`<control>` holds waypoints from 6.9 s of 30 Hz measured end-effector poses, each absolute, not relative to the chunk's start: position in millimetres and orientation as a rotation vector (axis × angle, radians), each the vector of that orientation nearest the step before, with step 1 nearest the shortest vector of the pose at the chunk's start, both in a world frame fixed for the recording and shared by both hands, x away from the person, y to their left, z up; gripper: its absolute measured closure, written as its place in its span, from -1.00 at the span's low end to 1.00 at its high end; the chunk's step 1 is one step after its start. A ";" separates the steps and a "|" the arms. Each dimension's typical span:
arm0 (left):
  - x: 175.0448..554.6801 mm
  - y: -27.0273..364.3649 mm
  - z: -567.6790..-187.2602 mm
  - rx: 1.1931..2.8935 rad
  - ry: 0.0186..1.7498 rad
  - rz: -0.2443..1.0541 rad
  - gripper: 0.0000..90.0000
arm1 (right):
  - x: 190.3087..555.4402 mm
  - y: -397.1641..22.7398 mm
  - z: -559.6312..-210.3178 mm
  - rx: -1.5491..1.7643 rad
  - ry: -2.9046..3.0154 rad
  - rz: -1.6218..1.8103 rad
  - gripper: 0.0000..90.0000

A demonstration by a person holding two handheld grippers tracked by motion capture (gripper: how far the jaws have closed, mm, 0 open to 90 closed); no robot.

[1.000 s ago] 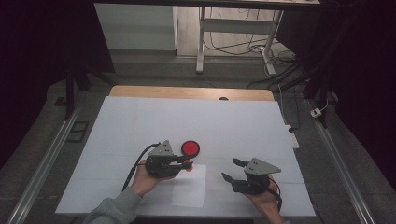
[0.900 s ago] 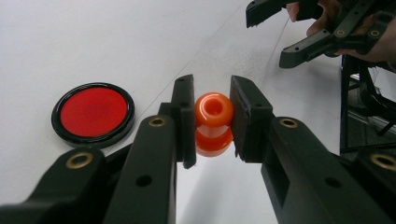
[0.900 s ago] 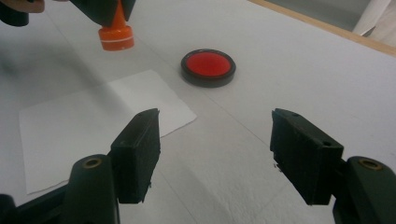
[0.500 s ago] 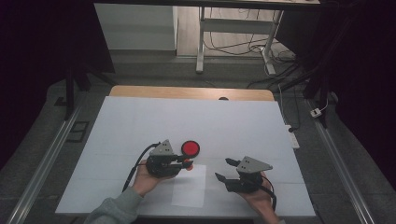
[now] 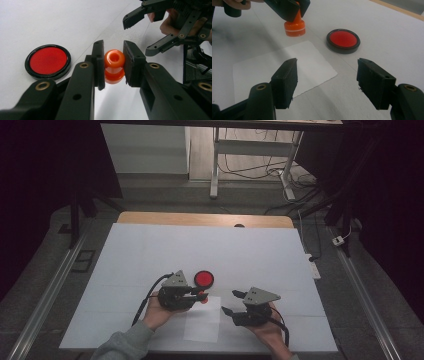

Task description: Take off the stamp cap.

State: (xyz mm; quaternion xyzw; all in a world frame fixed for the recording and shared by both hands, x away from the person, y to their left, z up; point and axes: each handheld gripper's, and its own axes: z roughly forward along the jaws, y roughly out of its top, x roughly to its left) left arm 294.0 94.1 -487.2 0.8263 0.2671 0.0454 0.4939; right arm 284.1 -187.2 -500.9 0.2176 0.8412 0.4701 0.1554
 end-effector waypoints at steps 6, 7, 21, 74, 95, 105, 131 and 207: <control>293.7 91.7 -487.7 2.008 0.641 0.108 0.60 | 286.2 -180.0 -501.2 0.611 2.422 1.332 -0.28; 293.7 91.4 -487.6 2.007 0.639 0.104 0.60 | 286.5 -178.9 -501.3 0.610 2.419 1.340 -0.28; 294.2 90.0 -487.9 2.003 0.638 0.098 0.60 | 286.3 -164.4 -503.5 0.574 2.442 1.336 -0.27; 291.3 83.2 -487.2 2.007 0.613 0.091 0.60 | 286.6 -128.3 -512.4 0.501 2.486 1.324 0.27; 291.2 83.2 -487.7 2.013 0.606 0.086 0.60 | 286.9 -128.1 -512.2 0.502 2.490 1.331 0.40; 290.8 83.2 -487.7 2.013 0.601 0.092 0.61 | 285.4 -127.8 -512.1 0.511 2.477 1.323 0.42; 289.1 84.1 -487.3 1.997 0.595 0.095 0.61 | 282.8 -129.3 -512.2 0.483 2.454 1.331 0.43; 293.1 120.2 -472.5 1.912 0.653 0.168 0.61 | 269.2 -253.5 -502.1 0.803 2.210 1.257 0.43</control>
